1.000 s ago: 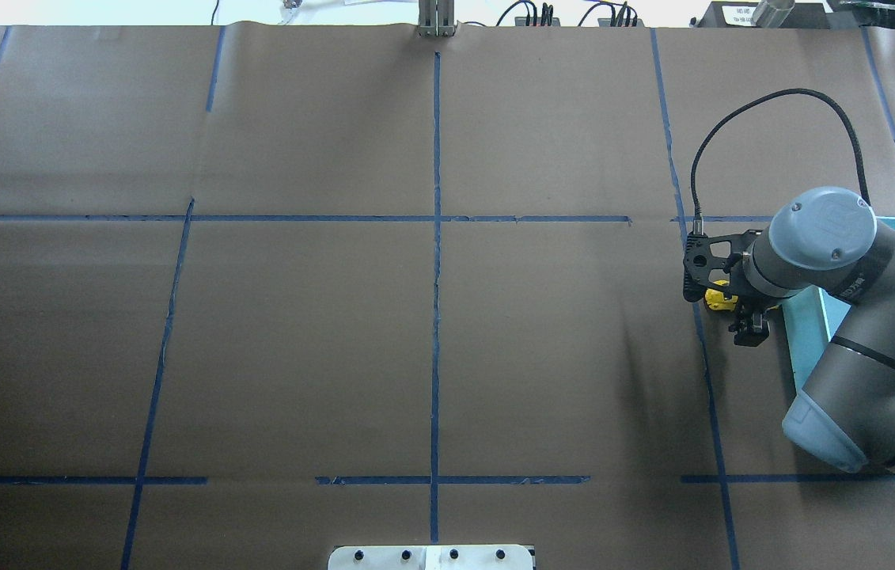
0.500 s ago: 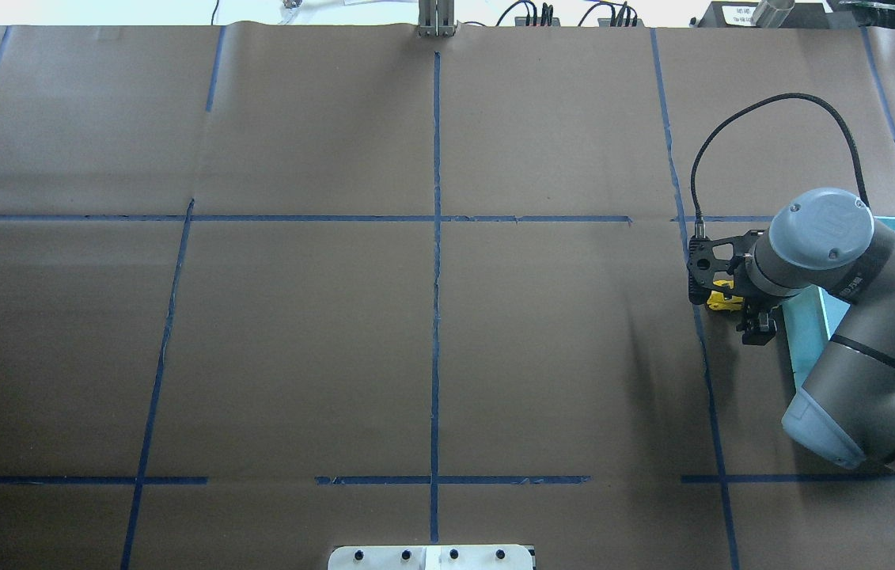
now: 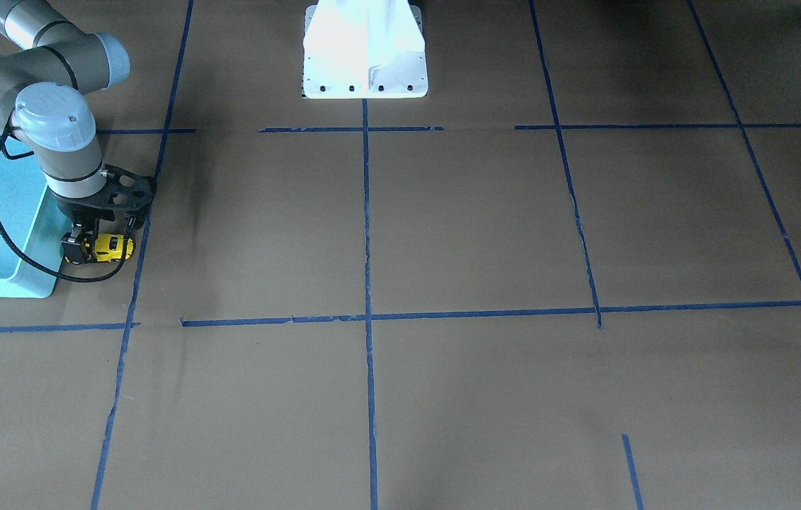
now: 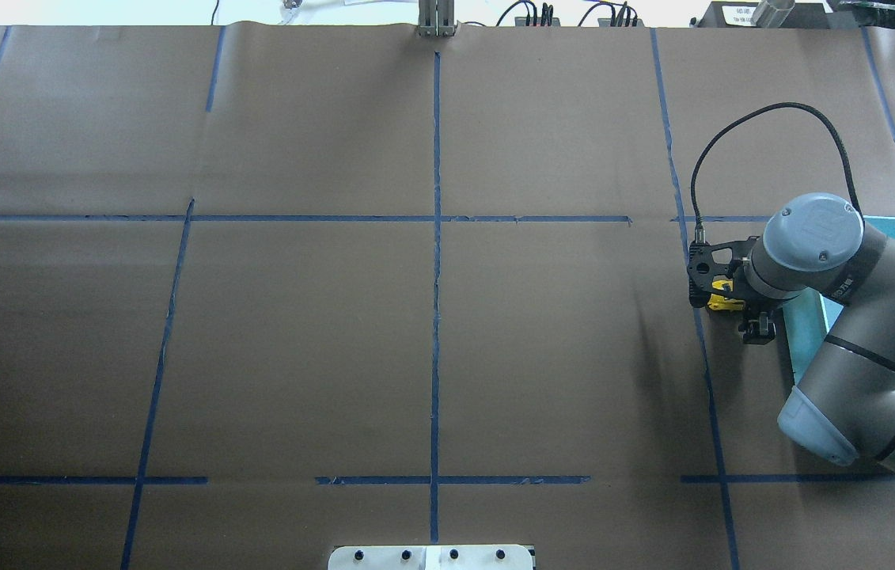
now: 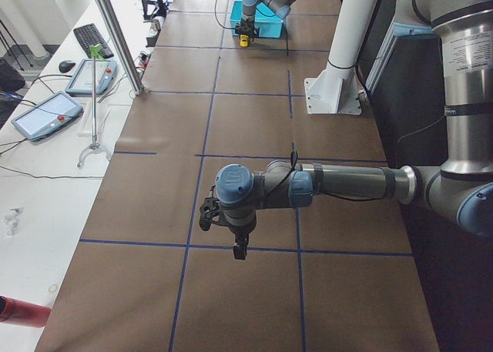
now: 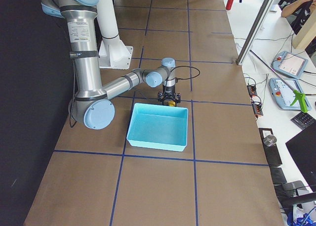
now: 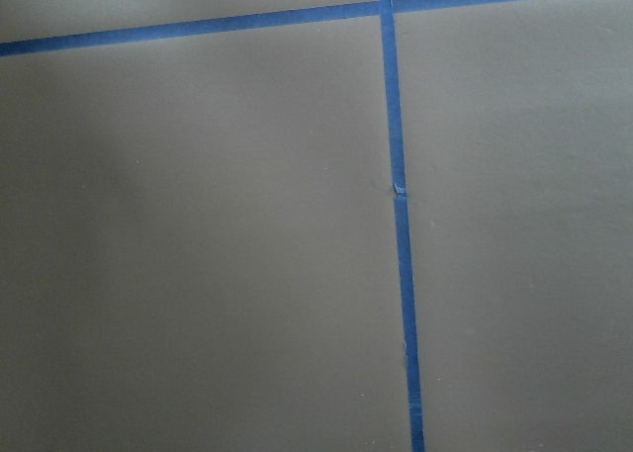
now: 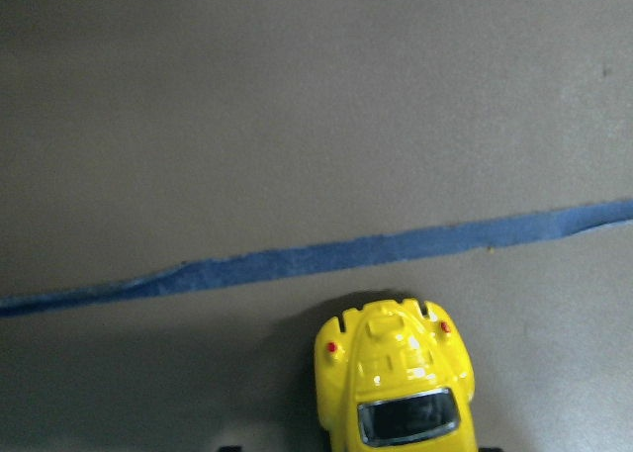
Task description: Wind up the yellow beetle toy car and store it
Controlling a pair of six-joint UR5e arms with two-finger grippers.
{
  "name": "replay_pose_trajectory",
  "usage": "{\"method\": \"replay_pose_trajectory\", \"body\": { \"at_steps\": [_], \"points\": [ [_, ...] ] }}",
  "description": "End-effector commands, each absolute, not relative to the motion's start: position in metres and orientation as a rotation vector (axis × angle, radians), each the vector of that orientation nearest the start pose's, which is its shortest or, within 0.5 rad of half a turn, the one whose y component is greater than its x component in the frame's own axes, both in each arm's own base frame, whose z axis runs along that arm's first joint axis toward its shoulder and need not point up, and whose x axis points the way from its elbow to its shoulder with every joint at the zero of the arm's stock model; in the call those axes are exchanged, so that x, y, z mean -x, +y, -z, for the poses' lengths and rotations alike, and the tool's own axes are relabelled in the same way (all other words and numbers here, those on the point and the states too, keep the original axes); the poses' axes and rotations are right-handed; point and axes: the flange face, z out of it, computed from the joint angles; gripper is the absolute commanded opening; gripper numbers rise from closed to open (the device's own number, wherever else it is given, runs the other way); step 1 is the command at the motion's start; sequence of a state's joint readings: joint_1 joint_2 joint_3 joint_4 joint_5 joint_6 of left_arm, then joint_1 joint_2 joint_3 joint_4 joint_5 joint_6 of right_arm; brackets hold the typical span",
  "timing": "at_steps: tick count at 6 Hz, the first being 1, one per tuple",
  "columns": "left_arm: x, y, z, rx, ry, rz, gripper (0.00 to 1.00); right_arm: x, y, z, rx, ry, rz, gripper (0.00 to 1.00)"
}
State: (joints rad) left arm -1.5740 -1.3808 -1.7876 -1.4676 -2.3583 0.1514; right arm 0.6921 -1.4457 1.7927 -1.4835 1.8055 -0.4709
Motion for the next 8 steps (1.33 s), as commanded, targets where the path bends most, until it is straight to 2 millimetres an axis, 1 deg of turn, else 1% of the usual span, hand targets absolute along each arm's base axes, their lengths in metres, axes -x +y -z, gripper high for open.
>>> {"method": "replay_pose_trajectory", "body": {
  "at_steps": [1, 2, 3, 4, 5, 6, 7, 8],
  "points": [
    [0.063, -0.408, -0.646, 0.009, 0.795, -0.113, 1.0, 0.356, -0.438, -0.495, -0.413, -0.342, 1.37, 0.29],
    [0.063, -0.408, -0.648, 0.013, 0.793, -0.111, 1.0, 0.352, -0.437, -0.48, -0.441, -0.346, 1.352, 0.03],
    [0.063, -0.41, -0.648, 0.013, 0.793, -0.111, 1.0, 0.339, -0.445, -0.452, -0.496, -0.365, 1.326, 0.0],
    [0.064, -0.407, -0.655, 0.026, 0.794, -0.105, 1.0, 0.302, -0.429, -0.411, -0.561, -0.385, 1.303, 0.02],
    [0.063, -0.405, -0.658, 0.034, 0.795, -0.103, 1.0, 0.271, -0.405, -0.415, -0.547, -0.405, 1.323, 0.01],
    [0.063, -0.407, -0.656, 0.03, 0.791, -0.104, 1.0, 0.252, -0.413, -0.414, -0.57, -0.414, 1.378, 0.0],
    [0.063, -0.406, -0.657, 0.032, 0.79, -0.103, 1.0, 0.213, -0.408, -0.446, -0.531, -0.409, 1.418, 0.0],
    [0.063, -0.405, -0.657, 0.033, 0.791, -0.102, 1.0, 0.183, -0.404, -0.466, -0.514, -0.406, 1.462, 0.0]
  ]
}}
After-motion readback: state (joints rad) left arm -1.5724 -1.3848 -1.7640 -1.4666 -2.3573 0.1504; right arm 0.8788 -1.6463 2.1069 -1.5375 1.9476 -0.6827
